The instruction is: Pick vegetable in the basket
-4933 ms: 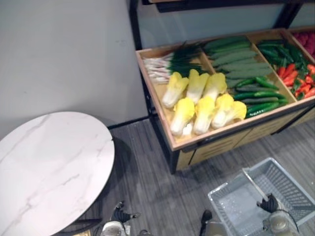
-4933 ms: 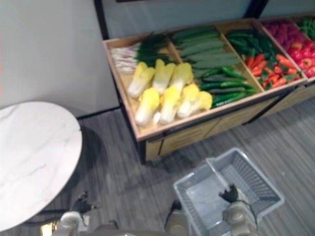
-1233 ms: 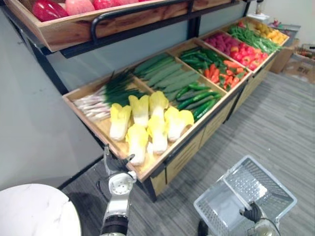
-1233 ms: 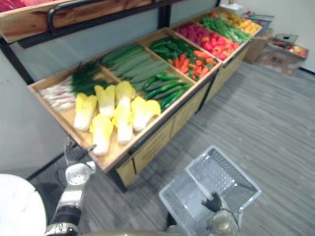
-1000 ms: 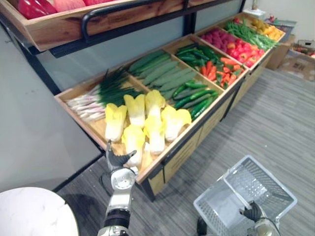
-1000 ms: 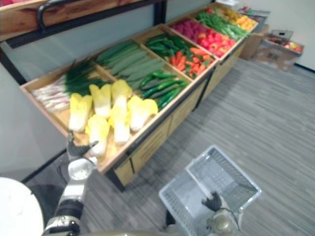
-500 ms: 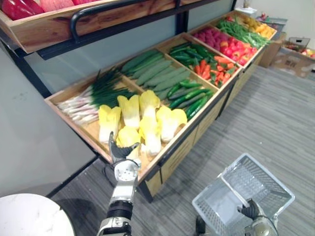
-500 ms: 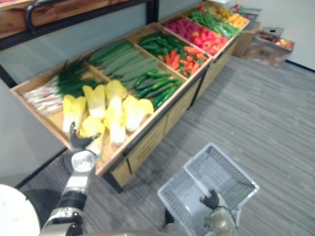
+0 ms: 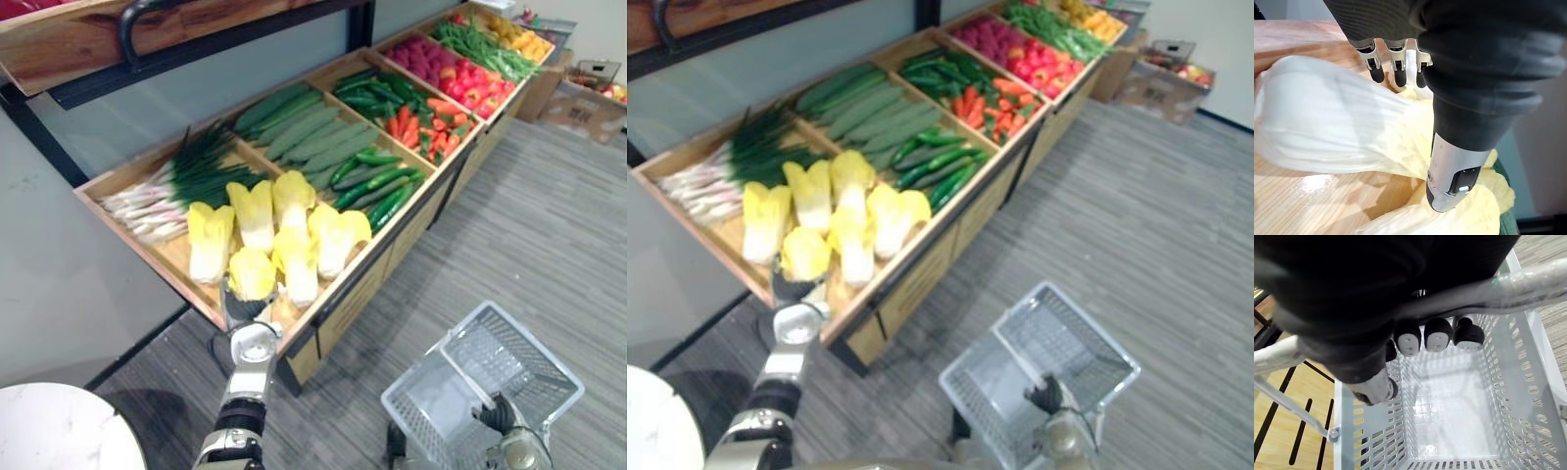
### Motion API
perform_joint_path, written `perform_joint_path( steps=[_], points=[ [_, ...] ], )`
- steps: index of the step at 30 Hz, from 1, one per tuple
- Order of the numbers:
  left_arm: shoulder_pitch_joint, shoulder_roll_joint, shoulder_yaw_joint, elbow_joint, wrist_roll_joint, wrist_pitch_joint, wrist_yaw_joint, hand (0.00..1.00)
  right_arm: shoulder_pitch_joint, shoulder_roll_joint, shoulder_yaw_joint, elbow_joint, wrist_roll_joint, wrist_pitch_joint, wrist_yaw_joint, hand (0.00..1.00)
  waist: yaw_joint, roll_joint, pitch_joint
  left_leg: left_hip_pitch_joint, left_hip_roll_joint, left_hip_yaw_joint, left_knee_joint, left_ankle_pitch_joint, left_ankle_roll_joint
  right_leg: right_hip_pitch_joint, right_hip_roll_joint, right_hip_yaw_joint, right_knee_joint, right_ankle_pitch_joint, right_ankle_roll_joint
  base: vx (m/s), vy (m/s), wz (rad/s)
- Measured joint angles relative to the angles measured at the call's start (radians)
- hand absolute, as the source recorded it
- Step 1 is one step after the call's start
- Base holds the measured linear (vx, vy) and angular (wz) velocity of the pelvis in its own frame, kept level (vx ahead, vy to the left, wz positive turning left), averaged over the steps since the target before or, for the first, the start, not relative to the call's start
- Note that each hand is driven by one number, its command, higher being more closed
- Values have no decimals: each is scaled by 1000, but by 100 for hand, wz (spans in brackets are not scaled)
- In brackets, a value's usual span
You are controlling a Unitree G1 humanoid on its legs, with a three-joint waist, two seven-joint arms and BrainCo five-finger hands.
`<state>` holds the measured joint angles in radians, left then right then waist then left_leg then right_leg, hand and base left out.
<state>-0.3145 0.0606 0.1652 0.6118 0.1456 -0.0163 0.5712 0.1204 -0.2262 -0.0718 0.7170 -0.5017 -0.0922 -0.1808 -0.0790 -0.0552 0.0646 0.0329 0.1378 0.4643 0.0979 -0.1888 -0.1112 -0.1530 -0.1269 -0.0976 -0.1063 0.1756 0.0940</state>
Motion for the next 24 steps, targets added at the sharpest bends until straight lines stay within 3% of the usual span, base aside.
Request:
perform_joint_path(
  steps=[17, 24],
  points=[
    [-158, 55, 82, 128, -25, -12, 84, 0, -54, -1, 22, -20, 1, -3, -24, 100, -1, -7, 81, -50, 6, 17, 9, -5, -4, -55, 7, 11, 0, 6, -8, -4, -9, -2],
    [-189, 67, 117, 202, -24, -25, 103, 0, -60, -3, 44, -20, 2, -9, -27, 100, 0, -7, 82, -47, 17, 22, 15, -8, -8, -54, 18, 17, 0, 6, -9, -15, -39, -4]
  ],
)
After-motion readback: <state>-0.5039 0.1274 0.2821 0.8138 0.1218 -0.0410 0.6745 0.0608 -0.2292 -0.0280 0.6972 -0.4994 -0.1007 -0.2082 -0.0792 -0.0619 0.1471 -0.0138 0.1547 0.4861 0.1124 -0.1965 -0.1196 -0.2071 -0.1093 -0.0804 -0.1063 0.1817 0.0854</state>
